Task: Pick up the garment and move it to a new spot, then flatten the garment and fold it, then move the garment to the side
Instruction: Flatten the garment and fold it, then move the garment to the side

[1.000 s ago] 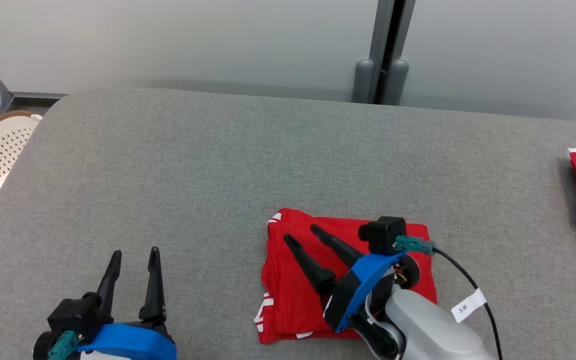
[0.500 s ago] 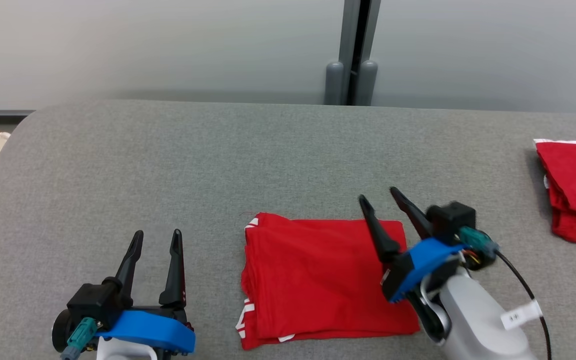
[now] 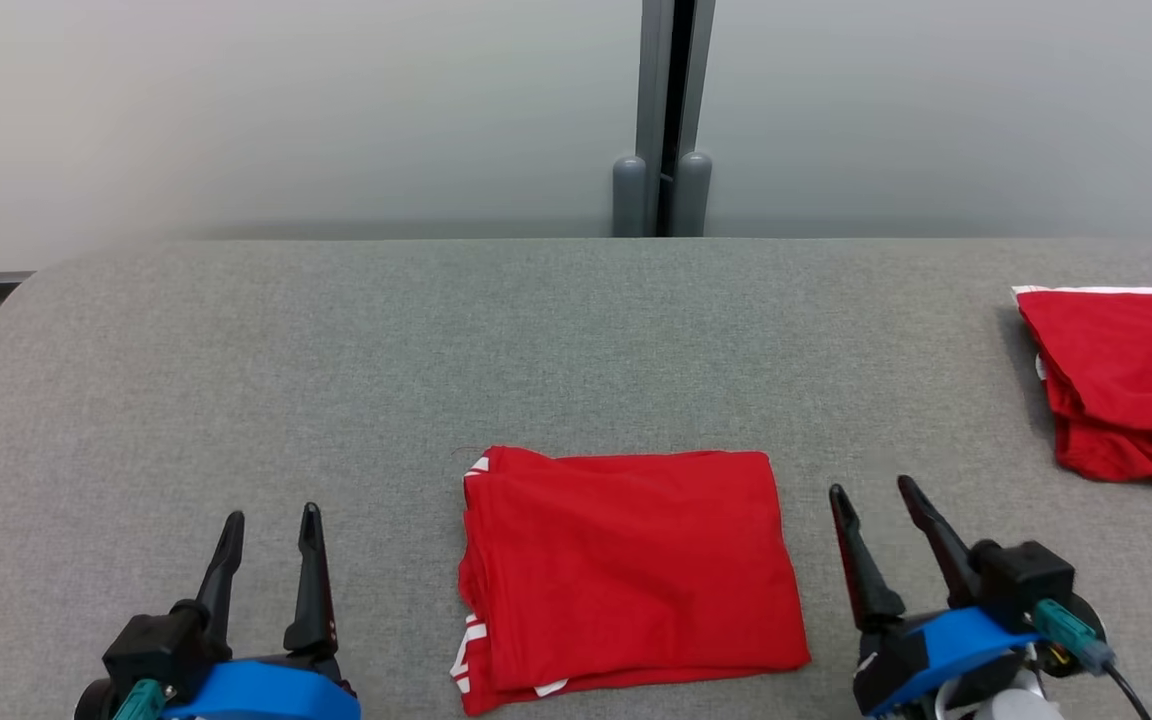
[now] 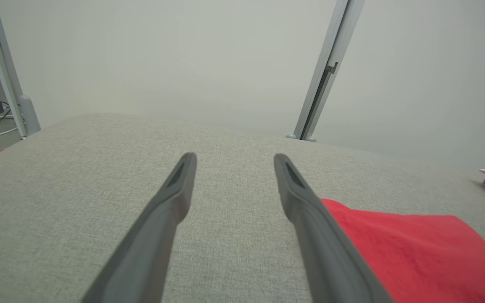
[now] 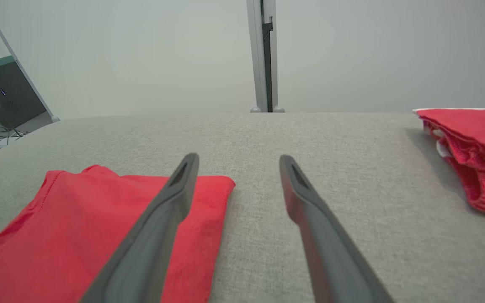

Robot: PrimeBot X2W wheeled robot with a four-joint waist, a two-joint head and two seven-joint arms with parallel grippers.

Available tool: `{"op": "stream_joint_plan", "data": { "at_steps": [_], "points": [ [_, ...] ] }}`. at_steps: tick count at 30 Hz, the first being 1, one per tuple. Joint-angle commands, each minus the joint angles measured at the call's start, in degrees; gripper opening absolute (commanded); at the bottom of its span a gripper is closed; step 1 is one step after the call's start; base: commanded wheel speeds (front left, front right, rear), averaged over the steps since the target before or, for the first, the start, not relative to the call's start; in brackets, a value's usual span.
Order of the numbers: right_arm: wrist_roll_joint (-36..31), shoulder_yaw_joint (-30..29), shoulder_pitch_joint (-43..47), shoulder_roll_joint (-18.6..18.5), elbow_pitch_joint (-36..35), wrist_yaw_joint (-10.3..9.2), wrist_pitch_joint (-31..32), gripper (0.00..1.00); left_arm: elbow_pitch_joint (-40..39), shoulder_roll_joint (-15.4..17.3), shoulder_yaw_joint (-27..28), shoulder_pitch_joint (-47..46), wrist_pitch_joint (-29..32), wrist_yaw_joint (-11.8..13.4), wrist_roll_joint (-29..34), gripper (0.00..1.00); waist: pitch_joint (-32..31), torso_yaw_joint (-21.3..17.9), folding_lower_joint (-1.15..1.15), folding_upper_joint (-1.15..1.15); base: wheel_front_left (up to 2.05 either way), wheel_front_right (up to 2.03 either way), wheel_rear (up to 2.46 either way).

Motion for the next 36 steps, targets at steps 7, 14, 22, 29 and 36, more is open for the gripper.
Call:
{"op": "stream_joint_plan", "data": {
  "at_steps": [7, 14, 22, 29, 36],
  "points": [
    [-0.2, -1.4, 3.8, -0.1, -2.4, 0.00, -0.2, 1.00, 0.6, -2.1, 2.8, 2.3, -0.3, -1.8, 1.7, 1.00, -0.5, -0.4, 0.00, 0.00, 0.00, 0.00, 0.00],
    [-0.1, -2.1, 3.9, -0.1, -2.3, 0.00, -0.2, 1.00, 1.6, -3.5, 4.3, 2.5, -0.3, -3.4, 3.4, 1.00, -0.8, -0.6, 0.00, 0.00, 0.00, 0.00, 0.00],
    [0.3, -2.2, 3.6, -0.1, -1.9, 0.00, -0.2, 1.00, 2.7, -4.5, 5.5, 2.2, -0.3, -4.3, 4.8, 1.00, -0.8, -0.4, 0.00, 0.00, 0.00, 0.00, 0.00],
    [0.3, -2.6, 2.8, -0.1, -2.1, 0.00, -0.2, 1.00, 3.3, -4.9, 6.2, 1.9, -0.3, -5.0, 5.5, 1.00, -0.6, -0.2, 0.00, 0.00, 0.00, 0.00, 0.00],
    [0.1, -3.0, 2.4, -0.1, -2.2, 0.00, -0.2, 1.00, 3.9, -5.5, 6.3, 1.6, -0.3, -5.9, 5.9, 1.00, -0.4, 0.3, 0.00, 0.00, 0.00, 0.00, 0.00]
  ]
}}
